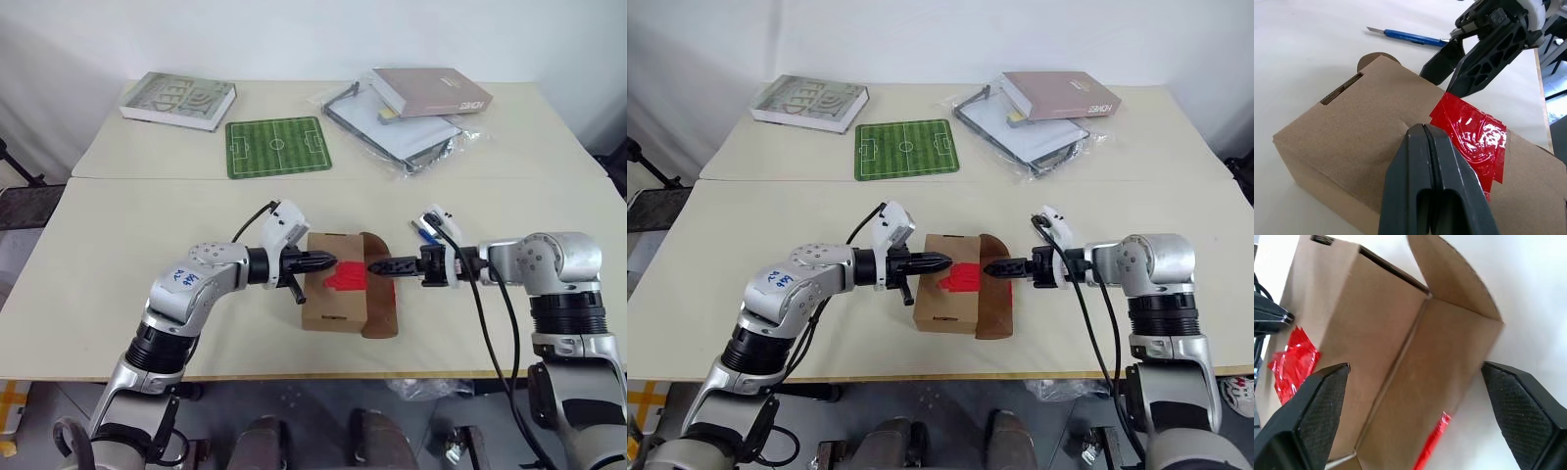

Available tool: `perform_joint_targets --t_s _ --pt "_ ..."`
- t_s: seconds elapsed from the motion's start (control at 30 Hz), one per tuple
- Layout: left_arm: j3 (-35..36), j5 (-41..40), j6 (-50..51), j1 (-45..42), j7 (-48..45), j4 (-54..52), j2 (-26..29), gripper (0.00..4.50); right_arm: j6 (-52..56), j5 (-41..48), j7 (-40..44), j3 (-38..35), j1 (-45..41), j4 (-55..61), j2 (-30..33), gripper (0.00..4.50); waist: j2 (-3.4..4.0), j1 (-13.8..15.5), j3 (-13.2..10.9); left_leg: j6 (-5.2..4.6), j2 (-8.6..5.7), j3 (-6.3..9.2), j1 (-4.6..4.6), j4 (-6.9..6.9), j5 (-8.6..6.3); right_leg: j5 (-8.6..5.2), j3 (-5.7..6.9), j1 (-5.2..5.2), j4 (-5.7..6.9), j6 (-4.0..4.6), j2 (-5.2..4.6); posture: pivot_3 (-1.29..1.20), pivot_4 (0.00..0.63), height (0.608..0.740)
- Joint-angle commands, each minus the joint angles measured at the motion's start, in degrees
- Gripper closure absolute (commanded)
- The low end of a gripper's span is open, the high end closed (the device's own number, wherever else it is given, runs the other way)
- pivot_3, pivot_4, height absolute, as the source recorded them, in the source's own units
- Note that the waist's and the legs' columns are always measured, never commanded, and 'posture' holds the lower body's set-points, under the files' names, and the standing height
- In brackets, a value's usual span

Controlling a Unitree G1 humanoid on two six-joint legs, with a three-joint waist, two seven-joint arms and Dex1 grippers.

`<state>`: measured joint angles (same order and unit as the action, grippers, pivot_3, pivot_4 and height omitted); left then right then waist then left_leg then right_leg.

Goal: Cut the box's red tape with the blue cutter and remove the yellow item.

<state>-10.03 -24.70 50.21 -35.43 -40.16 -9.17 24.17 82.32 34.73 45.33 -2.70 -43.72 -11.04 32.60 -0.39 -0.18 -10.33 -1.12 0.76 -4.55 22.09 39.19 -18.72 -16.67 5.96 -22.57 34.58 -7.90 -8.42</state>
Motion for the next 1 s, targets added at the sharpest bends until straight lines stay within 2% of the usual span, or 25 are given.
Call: perform_joint_targets --t_s 0.03,0.17,0.47,0.53,0.77,1.0 --pt "-1.0 0.3 0.4 0.5 -0.1 -1.0 -0.1 4.50 0.8 0.9 -0.1 1.5 0.3 0.0 -1.6 0.05 0.00 0.0 0.0 0.00 0.00 0.02 0.00 0.00 0.00 0.00 0.00 0.00 0.00 0.00 0.00 0.00 0.150 0.740" --pt "-1.0 0.3 0.3 0.5 0.0 -1.0 -0.2 4.50 2.3 1.3 -0.8 1.3 1.0 2.1 -1.3 0.92 0.00 0.0 0.0 0.00 0.01 0.12 0.01 0.00 0.00 0.00 -0.01 -0.02 0.01 0.00 0.00 0.00 0.150 0.740" --pt "-1.1 0.5 -0.3 0.3 -0.3 -0.1 -0.5 4.50 6.7 1.5 -5.7 -4.9 0.8 6.4 -0.3 4.04 0.00 0.2 0.0 0.00 -0.01 0.17 0.11 0.00 0.00 0.00 -0.01 -0.11 0.01 0.00 -0.05 0.00 0.150 0.740" --pt "-1.3 0.6 -0.6 0.1 -0.6 0.2 -0.7 4.50 8.3 1.4 -7.5 -7.3 -0.1 7.1 -1.0 4.47 0.00 0.3 0.0 0.00 -0.02 0.18 0.12 0.00 0.00 0.00 -0.01 -0.11 0.01 0.00 -0.06 0.00 0.150 0.740" --pt "-1.8 1.0 -2.0 -0.5 -1.1 1.9 -1.3 4.50 10.2 2.2 -11.9 -10.9 -0.1 9.6 -1.9 4.47 0.00 0.4 0.0 0.00 -0.03 0.17 0.16 0.00 0.00 0.00 0.00 -0.12 0.00 0.00 -0.10 0.00 0.150 0.740" --pt "-1.9 1.2 -3.1 -0.9 -1.2 2.8 -1.9 4.50 10.2 7.1 -15.6 -10.8 0.1 14.0 -0.3 4.47 0.01 0.3 0.0 -0.01 -0.04 0.16 0.17 0.00 0.00 0.00 0.00 -0.14 0.00 0.00 -0.09 0.00 0.150 0.740"
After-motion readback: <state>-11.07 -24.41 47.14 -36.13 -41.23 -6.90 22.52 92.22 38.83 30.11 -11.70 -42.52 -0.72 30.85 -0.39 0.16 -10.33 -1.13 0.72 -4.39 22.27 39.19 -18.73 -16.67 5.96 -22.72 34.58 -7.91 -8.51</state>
